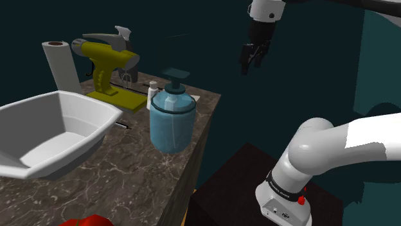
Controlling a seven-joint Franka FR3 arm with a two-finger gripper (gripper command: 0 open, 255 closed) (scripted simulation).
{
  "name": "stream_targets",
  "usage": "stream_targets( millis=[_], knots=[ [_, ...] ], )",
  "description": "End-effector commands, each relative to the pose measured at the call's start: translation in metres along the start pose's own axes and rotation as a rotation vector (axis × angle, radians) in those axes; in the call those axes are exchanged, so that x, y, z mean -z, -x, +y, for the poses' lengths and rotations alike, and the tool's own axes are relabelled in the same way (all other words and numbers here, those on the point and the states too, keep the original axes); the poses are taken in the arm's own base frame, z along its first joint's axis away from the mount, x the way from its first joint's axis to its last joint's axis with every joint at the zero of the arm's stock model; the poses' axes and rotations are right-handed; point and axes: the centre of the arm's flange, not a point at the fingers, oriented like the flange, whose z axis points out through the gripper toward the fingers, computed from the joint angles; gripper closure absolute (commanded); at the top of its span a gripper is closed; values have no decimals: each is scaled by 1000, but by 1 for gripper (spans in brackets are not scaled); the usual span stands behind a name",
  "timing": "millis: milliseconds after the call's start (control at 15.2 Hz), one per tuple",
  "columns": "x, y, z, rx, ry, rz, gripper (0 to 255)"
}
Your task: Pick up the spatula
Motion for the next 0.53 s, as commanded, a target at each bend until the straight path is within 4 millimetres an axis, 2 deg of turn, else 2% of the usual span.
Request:
stream_targets(
  millis=[0,462],
  knots=[
    [0,0,0,0,0,0,0],
    [-37,-79,-12,107,-46,23,0]
  ],
)
